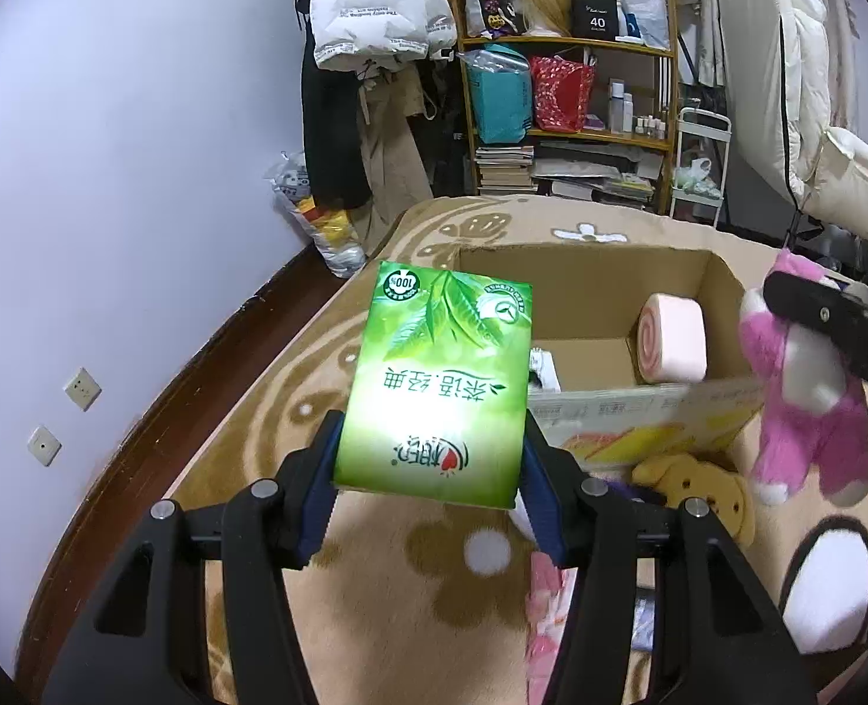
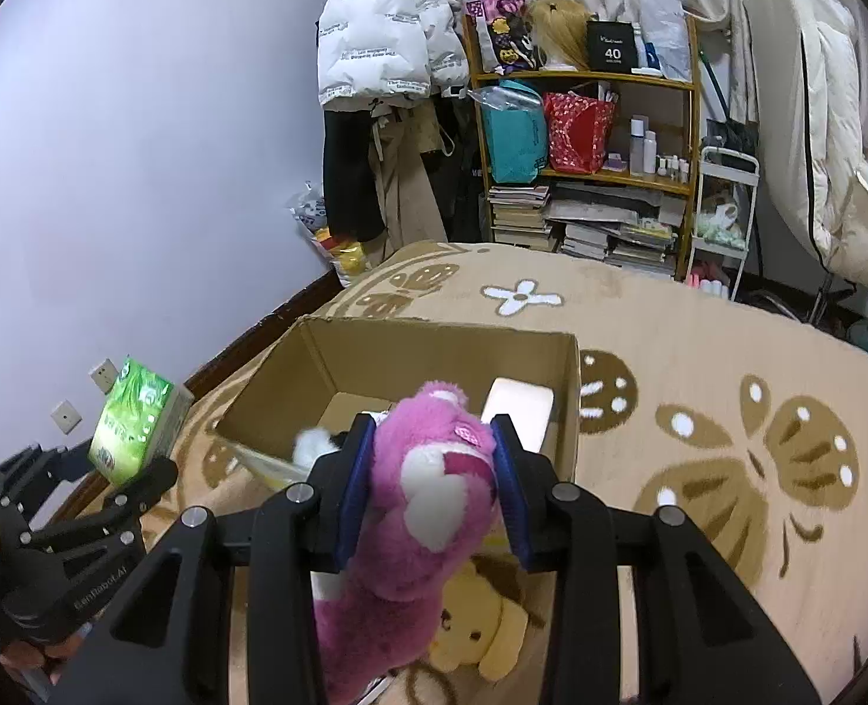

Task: Organize soft objects
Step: 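Lift both items over the box and open the left gripper to drop the tissue pack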

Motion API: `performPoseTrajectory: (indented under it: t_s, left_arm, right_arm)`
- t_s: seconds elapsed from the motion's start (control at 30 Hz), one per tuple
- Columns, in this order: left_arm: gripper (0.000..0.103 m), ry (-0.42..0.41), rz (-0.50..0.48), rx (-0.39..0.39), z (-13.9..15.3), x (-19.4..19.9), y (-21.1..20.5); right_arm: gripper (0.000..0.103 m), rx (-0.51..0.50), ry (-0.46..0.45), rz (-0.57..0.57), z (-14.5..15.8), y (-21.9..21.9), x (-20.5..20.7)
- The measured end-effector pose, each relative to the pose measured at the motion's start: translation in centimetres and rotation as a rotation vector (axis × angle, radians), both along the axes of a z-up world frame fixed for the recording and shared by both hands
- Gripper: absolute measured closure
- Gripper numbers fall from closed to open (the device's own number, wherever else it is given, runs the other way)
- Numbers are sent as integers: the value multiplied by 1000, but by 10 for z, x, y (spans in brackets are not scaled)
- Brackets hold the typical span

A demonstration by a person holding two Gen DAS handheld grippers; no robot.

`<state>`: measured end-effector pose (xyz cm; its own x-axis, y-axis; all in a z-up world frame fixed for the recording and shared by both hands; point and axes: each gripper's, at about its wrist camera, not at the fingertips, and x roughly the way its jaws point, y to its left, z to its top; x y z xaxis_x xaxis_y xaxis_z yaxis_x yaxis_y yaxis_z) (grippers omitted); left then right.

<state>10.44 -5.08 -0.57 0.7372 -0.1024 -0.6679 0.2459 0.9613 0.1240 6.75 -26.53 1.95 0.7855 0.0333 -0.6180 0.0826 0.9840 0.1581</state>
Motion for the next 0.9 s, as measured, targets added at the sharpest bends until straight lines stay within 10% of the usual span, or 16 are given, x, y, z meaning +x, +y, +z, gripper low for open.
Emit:
performPoseTrajectory:
  t_s: [0.9]
  left_arm:
    - [49, -21, -73, 40, -17, 69, -49]
  right_arm:
    - [62, -145, -7, 34, -13, -17, 81]
